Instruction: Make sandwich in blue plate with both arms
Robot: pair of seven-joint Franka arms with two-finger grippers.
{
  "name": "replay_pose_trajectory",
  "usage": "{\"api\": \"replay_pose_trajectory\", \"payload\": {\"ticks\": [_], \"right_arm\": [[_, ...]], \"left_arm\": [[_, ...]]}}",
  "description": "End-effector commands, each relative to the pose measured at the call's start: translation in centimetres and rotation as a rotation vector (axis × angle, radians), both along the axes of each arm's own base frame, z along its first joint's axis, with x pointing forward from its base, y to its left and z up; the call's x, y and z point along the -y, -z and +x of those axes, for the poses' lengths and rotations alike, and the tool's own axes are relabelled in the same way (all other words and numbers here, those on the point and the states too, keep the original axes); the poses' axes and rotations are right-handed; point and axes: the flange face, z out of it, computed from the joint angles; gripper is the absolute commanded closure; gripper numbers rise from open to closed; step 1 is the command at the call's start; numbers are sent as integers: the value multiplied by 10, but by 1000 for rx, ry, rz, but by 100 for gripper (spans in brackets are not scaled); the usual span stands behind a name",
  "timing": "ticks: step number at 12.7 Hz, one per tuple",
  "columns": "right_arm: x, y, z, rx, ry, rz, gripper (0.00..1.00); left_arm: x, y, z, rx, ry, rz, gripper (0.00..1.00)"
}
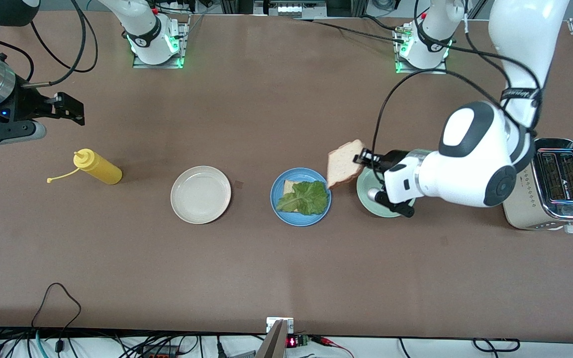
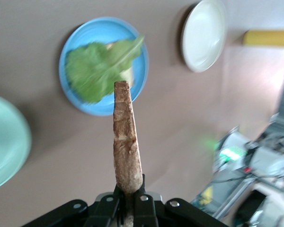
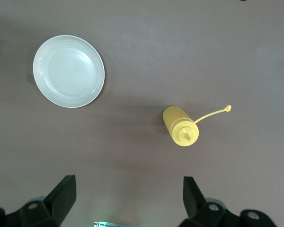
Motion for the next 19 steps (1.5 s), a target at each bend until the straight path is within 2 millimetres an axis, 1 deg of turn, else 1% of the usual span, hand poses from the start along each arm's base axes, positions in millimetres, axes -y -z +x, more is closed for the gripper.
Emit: {"api": "replay_pose_trajectory", "payload": {"ticks": [1,2,3,4,5,6,7,8,9,10,11,12,13,14,17,18,19], "right_arm": [[0,3,6,5,25,-16,0],[-1,1,6,13,22,-11,0],[-2,1,7,16,25,-8,0],[-2,1,8,20,27,0,0],[5,1,8,15,48,40,0],[20,-1,9,17,84,82,0],[29,-4,9,18,90,111,0],[32,-11,9,34,92,103,0],[32,-18,9,45,90,100,0],[32,-18,10,48,88,91,0],[33,-17,10,48,85,71,0],[26,-18,9,50,73,56,0],[21,-18,9,52,69,44,0],[19,-14,11,49,67,36,0],[20,-5,15,40,68,34,0],[20,-4,15,37,68,33,0],[20,-2,15,33,68,33,0]], "left_arm": [[20,31,15,-8,-96,-165,100],[32,47,17,12,-103,-221,100],[33,79,24,38,-113,-274,100],[38,103,25,71,-104,-337,100],[40,130,21,87,-91,-367,100],[41,148,18,85,-98,-398,100],[40,168,13,81,-96,-435,100],[39,187,8,85,-81,-460,100],[37,198,6,82,-73,-469,98],[35,204,4,72,-75,-465,88],[28,205,8,94,-65,-447,57],[18,205,12,148,-20,-420,1],[14,203,13,183,20,-403,0],[7,199,16,206,51,-368,0],[-15,171,22,282,189,-233,0],[-18,161,19,279,240,-208,0],[-25,143,18,286,300,-162,0]]}}
